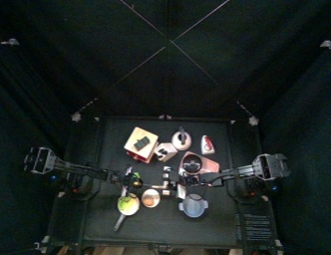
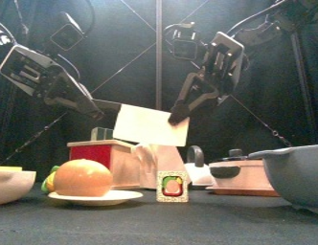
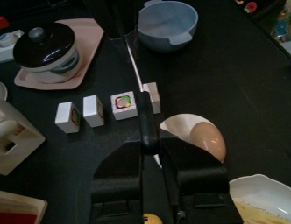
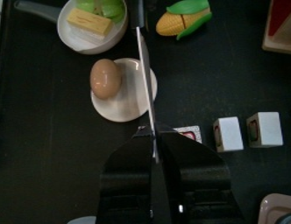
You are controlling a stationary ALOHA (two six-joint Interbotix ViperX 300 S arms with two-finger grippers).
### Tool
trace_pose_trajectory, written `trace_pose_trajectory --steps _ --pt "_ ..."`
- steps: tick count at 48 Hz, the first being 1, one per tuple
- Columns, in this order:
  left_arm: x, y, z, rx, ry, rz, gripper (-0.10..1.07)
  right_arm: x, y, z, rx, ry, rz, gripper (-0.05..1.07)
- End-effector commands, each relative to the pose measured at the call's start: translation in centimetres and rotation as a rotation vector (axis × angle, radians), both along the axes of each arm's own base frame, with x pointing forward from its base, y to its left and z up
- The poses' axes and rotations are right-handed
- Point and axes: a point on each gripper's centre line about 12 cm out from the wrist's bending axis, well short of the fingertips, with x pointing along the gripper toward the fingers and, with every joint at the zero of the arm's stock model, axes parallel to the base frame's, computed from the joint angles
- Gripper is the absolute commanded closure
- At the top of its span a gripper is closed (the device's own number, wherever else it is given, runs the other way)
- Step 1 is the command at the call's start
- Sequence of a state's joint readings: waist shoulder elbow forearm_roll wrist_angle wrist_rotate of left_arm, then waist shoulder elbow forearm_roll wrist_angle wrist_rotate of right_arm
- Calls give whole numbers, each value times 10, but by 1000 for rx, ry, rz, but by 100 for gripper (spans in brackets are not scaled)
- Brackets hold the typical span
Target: Cut sushi roll
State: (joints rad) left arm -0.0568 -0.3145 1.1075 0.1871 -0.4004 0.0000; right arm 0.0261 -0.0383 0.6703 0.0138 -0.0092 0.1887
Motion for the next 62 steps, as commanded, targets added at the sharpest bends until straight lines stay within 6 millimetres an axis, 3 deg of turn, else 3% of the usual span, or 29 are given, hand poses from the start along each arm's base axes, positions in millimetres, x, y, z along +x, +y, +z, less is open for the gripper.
trace_pose_trajectory --steps 1,10,28,39,62 --pt "3 -1 8 -12 -35 5 57 2 -6 19 4 -81 -18 59" --pt "2 0 6 -17 -27 10 57 0 -6 18 9 -98 -22 55" --pt "2 1 6 -33 -27 28 57 -4 -7 18 21 -116 -33 35" --pt "2 3 6 -61 -23 55 57 -7 -9 21 25 -135 -42 34" --pt "2 11 5 -103 -18 119 56 -22 -15 48 26 -250 -59 33"
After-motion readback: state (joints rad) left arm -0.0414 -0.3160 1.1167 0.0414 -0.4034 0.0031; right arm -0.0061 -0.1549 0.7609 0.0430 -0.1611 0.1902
